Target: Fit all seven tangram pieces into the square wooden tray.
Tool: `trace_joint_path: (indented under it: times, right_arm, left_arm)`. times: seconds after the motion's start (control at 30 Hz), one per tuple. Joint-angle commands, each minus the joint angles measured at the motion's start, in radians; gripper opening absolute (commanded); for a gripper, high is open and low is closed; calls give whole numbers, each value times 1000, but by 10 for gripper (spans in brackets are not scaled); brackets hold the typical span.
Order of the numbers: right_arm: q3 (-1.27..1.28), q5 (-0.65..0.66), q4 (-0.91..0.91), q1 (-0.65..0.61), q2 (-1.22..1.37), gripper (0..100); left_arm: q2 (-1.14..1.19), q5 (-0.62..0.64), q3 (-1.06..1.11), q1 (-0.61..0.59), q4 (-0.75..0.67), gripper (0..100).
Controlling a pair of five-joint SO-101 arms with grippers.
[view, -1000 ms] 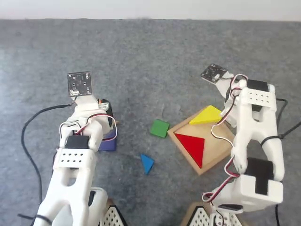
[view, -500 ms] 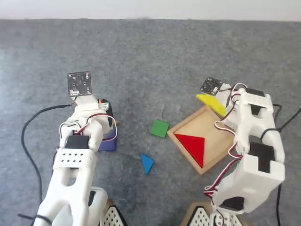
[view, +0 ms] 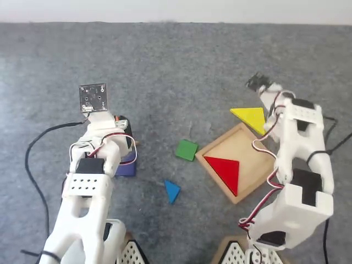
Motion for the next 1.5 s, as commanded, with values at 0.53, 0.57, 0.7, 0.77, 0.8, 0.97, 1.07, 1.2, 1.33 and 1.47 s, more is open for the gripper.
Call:
trace_joint_path:
  times: [0.53,0.57,0.7,0.77,0.8,0.97,1.07,1.2,1.33,1.47]
  right_arm:
    - [-677,-149,259,-137,506,170]
    - [-683,-149,263,-136,509,170]
    - [-689,-147,291,-147,507,182]
    - [-692,-149,292,-162,499,223]
    - [-694,-149,297,-168,492,242]
    - [-694,-155,351,-193,397,266]
    - [-689,-149,366,-213,346,267]
    - [-677,-149,366,-214,360,268]
    - [-677,-147,363,-216,403,268]
    - [-683,-129,355,-211,461,268]
  left_arm:
    - [0,-11,-12,9,-28,47]
    - [0,-11,-12,9,-28,47]
    - [0,-11,-12,9,-28,47]
    - [0,-11,-12,9,-28,47]
    - [0,-12,-12,9,-28,47]
    - [0,-48,-12,9,-28,47]
    - [0,-49,-13,9,-28,47]
    - [-2,-49,-13,9,-28,47]
    - [-2,-49,-13,9,-28,47]
    - [-2,-49,-13,9,-28,47]
